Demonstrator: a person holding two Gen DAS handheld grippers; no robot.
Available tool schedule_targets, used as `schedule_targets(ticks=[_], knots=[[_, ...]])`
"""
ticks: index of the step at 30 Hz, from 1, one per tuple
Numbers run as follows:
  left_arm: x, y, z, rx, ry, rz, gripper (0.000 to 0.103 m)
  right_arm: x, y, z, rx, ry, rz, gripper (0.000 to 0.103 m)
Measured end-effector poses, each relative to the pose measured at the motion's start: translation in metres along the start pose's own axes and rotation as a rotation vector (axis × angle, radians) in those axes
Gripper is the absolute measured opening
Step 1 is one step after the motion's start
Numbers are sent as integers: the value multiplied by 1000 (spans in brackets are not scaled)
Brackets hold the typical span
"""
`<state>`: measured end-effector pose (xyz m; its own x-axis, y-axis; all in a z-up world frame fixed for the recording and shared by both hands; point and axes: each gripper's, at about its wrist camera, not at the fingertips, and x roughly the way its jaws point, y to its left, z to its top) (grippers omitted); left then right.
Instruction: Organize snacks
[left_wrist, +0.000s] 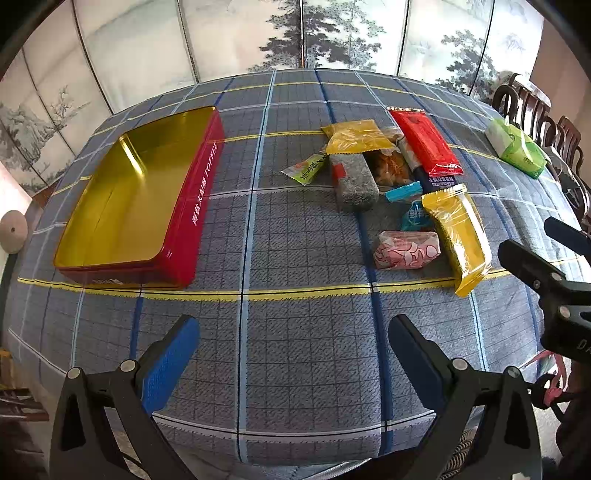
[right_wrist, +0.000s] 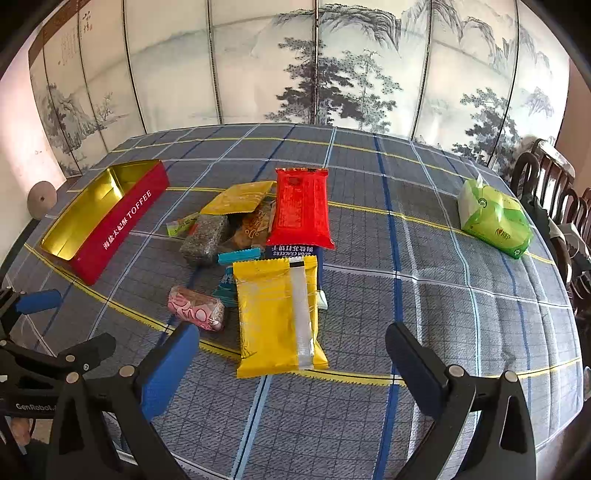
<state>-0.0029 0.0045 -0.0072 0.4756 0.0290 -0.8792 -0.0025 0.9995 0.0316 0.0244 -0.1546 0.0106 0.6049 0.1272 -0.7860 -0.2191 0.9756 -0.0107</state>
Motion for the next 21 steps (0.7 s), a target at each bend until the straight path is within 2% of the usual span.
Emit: schedule_targets(ticks=[21], knots=[[8, 4, 0, -5, 20, -4, 101, 5, 7, 1, -21, 20, 2, 103]])
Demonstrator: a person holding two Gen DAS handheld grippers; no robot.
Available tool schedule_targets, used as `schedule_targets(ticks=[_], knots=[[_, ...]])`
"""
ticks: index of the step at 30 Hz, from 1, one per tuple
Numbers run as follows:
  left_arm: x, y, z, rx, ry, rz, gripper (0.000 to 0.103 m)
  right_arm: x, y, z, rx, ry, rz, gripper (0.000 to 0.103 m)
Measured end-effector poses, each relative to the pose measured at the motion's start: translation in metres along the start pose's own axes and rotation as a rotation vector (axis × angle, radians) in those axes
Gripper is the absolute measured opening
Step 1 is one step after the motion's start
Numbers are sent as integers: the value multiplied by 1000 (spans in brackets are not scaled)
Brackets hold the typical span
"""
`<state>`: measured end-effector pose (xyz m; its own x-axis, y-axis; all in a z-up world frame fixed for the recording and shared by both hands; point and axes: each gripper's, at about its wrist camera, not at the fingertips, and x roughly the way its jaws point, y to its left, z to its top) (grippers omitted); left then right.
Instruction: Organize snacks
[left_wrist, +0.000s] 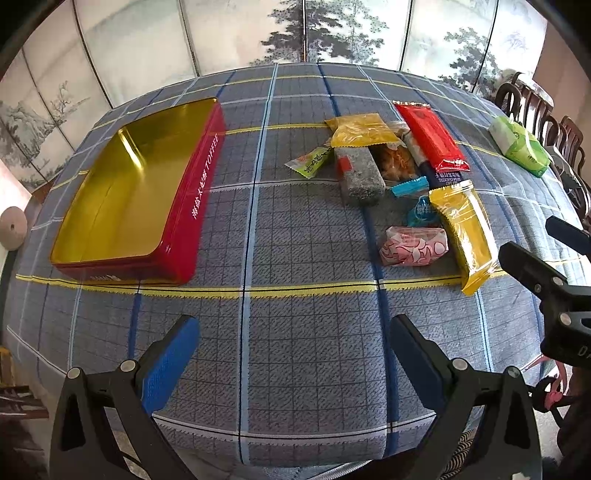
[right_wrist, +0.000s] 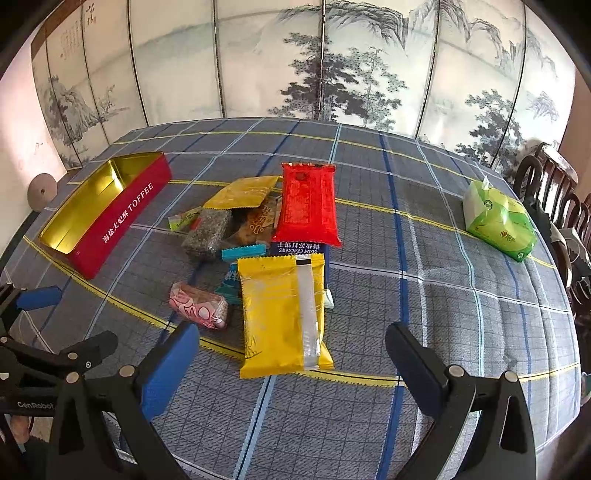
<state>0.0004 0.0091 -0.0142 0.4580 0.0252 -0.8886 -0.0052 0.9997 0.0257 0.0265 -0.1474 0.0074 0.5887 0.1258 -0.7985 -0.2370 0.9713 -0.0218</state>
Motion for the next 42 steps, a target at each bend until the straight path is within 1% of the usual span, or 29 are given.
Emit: schedule_targets(ticks=[13, 23, 42], knots=[[6, 0, 0, 0, 15, -4, 101, 3, 4, -1, -13, 5, 0, 103], [7, -1, -2, 1, 21, -2, 101, 6, 1, -1, -2, 14, 7, 101], [10, -1, -2, 3, 30, 0, 101, 10, 2, -5, -1, 26, 12, 100]])
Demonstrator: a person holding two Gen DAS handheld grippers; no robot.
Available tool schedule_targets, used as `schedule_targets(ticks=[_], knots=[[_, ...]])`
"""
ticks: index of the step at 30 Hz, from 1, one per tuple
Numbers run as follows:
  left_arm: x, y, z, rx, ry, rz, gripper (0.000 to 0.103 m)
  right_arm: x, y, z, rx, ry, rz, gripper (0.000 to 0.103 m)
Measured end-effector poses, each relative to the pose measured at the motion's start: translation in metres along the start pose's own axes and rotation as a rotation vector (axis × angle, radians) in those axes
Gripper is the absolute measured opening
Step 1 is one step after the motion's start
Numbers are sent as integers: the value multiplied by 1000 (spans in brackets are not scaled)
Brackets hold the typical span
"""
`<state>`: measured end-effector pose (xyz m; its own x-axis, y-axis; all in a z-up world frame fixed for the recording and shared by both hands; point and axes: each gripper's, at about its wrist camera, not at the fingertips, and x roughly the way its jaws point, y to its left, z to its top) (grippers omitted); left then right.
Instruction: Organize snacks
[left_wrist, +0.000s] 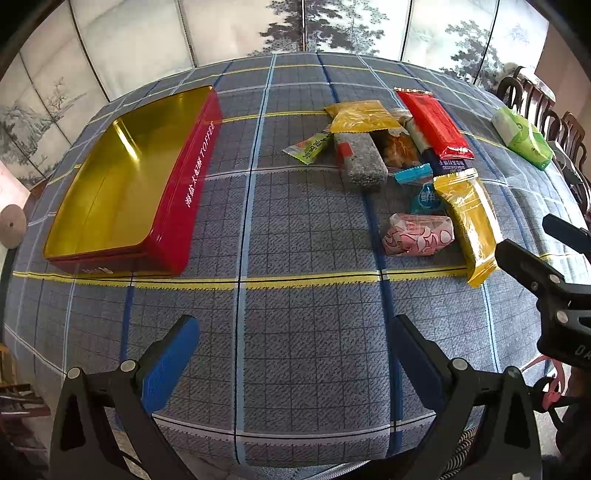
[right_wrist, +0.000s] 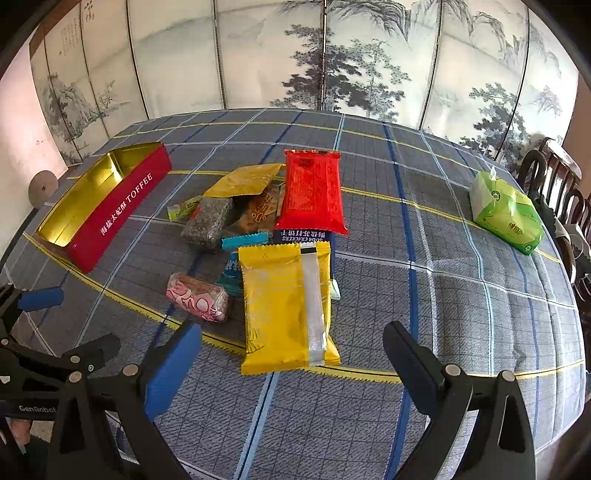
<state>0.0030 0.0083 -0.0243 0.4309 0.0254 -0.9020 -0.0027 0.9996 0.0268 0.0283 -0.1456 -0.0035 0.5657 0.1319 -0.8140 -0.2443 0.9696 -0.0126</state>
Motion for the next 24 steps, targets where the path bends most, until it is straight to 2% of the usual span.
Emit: schedule_targets(ticks=[3, 8, 13, 24], knots=[[1, 0, 0, -1, 1, 0, 101, 1, 0, 0, 2, 4, 5, 100], [2, 3, -1, -8, 4, -2, 101, 4, -1, 0, 5, 12, 14, 90], [4, 4, 0, -10, 10, -6, 101, 13, -6, -1, 11, 26, 18, 85], [12, -5, 2, 20, 30, -14, 99, 38, -7, 1, 5, 63, 25, 85]])
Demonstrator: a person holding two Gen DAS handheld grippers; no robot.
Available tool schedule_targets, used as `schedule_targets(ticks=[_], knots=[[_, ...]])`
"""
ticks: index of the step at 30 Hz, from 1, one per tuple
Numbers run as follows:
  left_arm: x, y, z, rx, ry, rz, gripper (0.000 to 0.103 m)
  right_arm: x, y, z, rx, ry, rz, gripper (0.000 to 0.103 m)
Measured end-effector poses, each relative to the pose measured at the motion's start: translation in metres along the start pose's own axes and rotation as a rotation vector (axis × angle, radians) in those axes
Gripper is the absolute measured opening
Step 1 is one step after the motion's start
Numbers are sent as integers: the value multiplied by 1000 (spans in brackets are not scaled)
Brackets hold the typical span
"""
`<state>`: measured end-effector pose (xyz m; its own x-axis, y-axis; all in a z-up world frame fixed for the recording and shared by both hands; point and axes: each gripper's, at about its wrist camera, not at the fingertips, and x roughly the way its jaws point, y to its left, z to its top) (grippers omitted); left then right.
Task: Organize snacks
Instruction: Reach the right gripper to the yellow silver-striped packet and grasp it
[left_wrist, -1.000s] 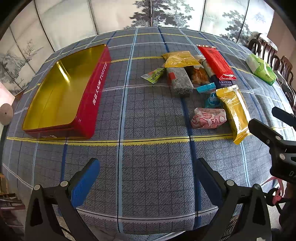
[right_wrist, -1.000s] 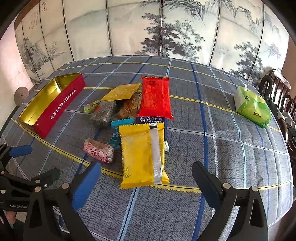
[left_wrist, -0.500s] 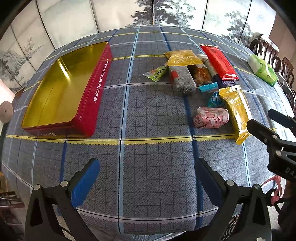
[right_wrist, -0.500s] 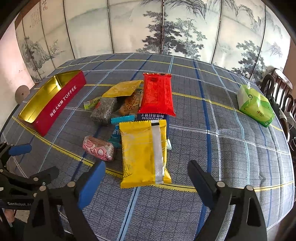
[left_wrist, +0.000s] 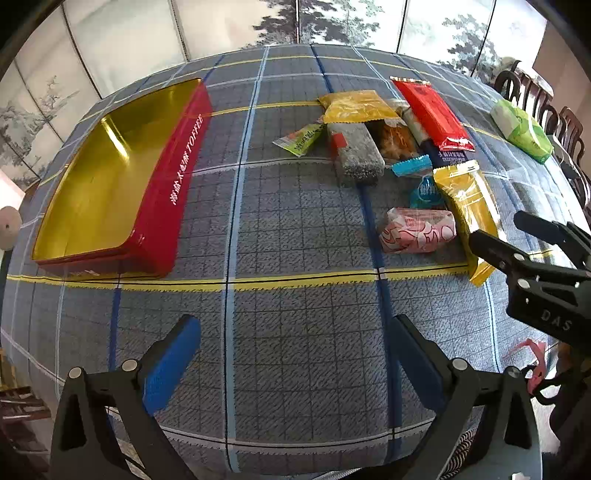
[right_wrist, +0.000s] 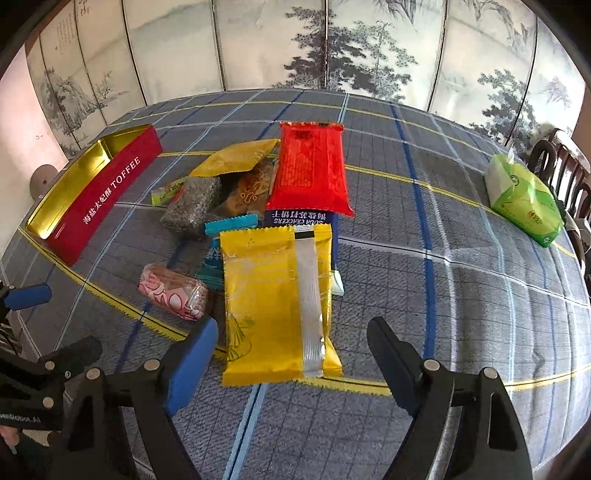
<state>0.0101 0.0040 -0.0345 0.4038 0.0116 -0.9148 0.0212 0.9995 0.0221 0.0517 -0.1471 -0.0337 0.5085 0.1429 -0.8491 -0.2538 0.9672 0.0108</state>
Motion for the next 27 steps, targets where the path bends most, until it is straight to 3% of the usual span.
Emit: schedule_targets(ticks=[3, 9, 11, 16, 27], knots=[[3, -3, 1, 10, 8, 2, 95, 7, -1, 3, 5, 6, 10, 84], [8, -9, 4, 22, 16, -9, 93, 16, -2, 6, 13, 24, 42, 71], [9, -11, 5, 29, 17, -11, 92, 18, -3, 6, 19, 31, 62, 62], [11, -16, 8, 36, 20, -23, 89, 16, -5, 3, 26, 26, 77, 56], [10, -37, 15, 66, 5, -77, 87, 2, -33, -13, 77, 21, 47, 55]])
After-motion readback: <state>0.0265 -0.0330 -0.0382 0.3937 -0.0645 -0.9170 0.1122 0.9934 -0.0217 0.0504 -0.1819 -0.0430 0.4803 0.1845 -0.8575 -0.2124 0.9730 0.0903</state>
